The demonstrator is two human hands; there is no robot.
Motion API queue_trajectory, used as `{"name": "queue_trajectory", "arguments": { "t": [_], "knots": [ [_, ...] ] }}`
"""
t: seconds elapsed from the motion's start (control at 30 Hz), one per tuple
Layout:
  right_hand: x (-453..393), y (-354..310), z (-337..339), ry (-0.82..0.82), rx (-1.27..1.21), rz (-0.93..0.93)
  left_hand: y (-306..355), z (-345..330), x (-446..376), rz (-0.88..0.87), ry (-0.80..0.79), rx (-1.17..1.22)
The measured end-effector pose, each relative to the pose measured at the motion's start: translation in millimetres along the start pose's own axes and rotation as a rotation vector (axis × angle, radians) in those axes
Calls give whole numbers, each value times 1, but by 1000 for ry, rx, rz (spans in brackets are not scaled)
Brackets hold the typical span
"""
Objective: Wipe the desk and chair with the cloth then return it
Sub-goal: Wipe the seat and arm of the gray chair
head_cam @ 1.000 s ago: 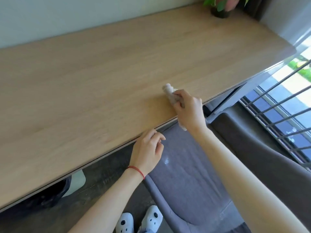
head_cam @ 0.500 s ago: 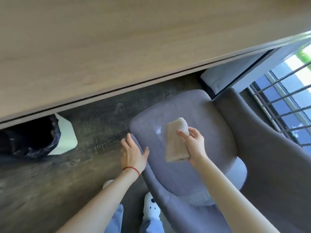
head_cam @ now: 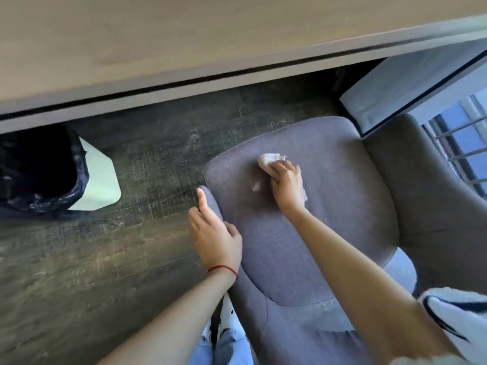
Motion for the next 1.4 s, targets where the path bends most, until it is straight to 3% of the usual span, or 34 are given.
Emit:
{"name": "queue_trajectory", "arguments": {
  "t": [0.13, 0.27, 0.33, 0.43, 0.5, 0.67, 0.83, 0.9, 0.97, 1.03, 1.17, 1.23, 1.4],
  "knots": [
    [16, -5, -43, -215, 60, 82, 1, 2, 0, 18, -16, -6],
    [26, 3, -27, -288, 84, 120, 3, 6, 0, 29, -37, -15],
    [21, 6, -12, -233, 72, 107, 5, 6, -1, 31, -33, -15],
    [12, 11, -7, -20, 7, 8, 4, 4, -1, 32, -22, -26],
    [19, 5, -22, -46, -2, -13, 3, 3, -1, 28, -8, -25],
    [42, 9, -20, -199, 53, 185, 3, 4, -1, 28, -23, -17],
    [10, 17, -11, 20, 53, -44, 4, 2, -1, 17, -12, -6],
    [31, 12, -29, -85, 24, -63, 3, 2, -1, 25, -15, -14],
    [63, 8, -41, -219, 77, 74, 2, 3, 0, 23, -24, -5],
    [64, 10, -34, -166, 35, 105, 3, 4, 0, 24, -12, -1],
    [1, -1, -27, 24, 31, -8, 2, 1, -1, 24, -3, 5],
    [-13, -12, -38, 43, 11, -43, 1, 0, 0, 32, -7, -4],
    [16, -22, -62, -378, 137, 207, 1, 1, -2, 32, -23, -9]
  ]
}}
Point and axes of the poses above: each hand's wrist, its own x-axis away from the middle knuckle, its own z-axis out of the back of the hand, y = z × x, the point moved 2 cm from there along -x, towards the middle knuckle, and after that the axes turned 9 degrees about -x, right-handed, at the moved point
